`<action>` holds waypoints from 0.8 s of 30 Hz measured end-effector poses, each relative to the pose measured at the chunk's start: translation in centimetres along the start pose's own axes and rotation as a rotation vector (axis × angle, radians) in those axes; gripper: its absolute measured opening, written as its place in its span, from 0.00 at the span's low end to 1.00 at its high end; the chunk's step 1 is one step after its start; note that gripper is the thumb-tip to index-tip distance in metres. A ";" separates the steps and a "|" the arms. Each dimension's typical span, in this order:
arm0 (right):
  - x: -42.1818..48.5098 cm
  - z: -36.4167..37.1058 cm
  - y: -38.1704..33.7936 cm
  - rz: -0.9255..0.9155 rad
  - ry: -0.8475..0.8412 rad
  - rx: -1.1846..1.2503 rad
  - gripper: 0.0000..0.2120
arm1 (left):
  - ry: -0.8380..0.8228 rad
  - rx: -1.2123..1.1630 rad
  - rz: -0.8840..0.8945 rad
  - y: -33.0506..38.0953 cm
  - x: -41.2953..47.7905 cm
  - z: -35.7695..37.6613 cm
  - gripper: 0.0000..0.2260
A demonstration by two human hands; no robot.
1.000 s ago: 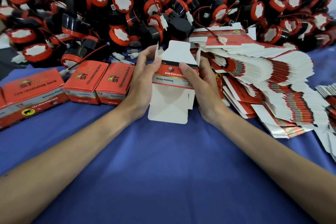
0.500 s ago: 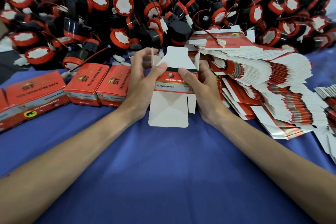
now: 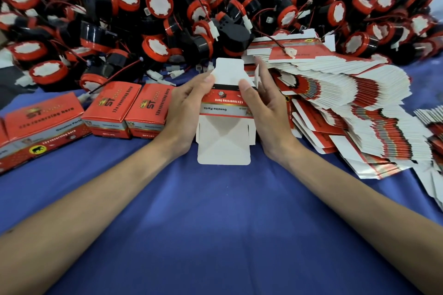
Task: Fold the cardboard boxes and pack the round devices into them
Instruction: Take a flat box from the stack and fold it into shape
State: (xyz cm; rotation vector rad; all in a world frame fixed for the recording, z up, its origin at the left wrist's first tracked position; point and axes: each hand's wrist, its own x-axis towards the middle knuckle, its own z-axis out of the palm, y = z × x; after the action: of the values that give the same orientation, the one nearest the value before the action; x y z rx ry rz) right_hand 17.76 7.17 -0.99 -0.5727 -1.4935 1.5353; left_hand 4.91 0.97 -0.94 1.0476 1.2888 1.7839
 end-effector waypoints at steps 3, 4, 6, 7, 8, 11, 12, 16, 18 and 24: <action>-0.2 0.1 -0.5 -0.022 -0.029 -0.035 0.11 | 0.010 0.052 0.021 0.1 -0.1 0.1 0.10; -0.2 0.2 -0.7 0.007 -0.022 -0.039 0.09 | 0.002 0.063 0.041 0.1 -0.1 0.1 0.10; -0.2 0.1 -0.6 0.056 0.007 -0.078 0.08 | -0.010 0.072 0.063 0.1 -0.2 0.1 0.09; -0.2 0.0 -0.5 0.071 0.026 -0.092 0.08 | -0.015 0.075 0.064 0.0 -0.3 0.1 0.10; -0.2 0.0 -0.5 0.087 0.040 -0.086 0.09 | -0.021 0.080 0.064 -0.1 -0.3 0.1 0.13; -0.1 -0.1 -0.6 0.104 0.027 -0.060 0.10 | -0.032 0.101 0.093 -0.2 -0.4 0.0 0.15; -0.2 0.0 -0.6 0.105 0.013 -0.042 0.10 | -0.030 0.100 0.111 -0.2 -0.4 0.0 0.13; -0.2 0.2 -0.9 0.102 -0.013 0.008 0.10 | -0.004 0.101 0.187 0.2 -0.5 0.1 0.10; -0.2 0.3 -0.9 0.102 -0.012 -0.049 0.10 | -0.006 0.127 0.223 0.1 -0.5 0.1 0.09; -0.3 0.3 -0.8 0.043 -0.034 -0.131 0.07 | -0.006 0.150 0.185 0.1 -0.3 0.0 0.09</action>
State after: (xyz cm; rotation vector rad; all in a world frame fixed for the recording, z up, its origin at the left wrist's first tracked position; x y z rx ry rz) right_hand 17.94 6.64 -0.23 -0.6614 -1.6262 1.4939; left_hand 5.09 0.67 -0.91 1.2913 1.3767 1.8391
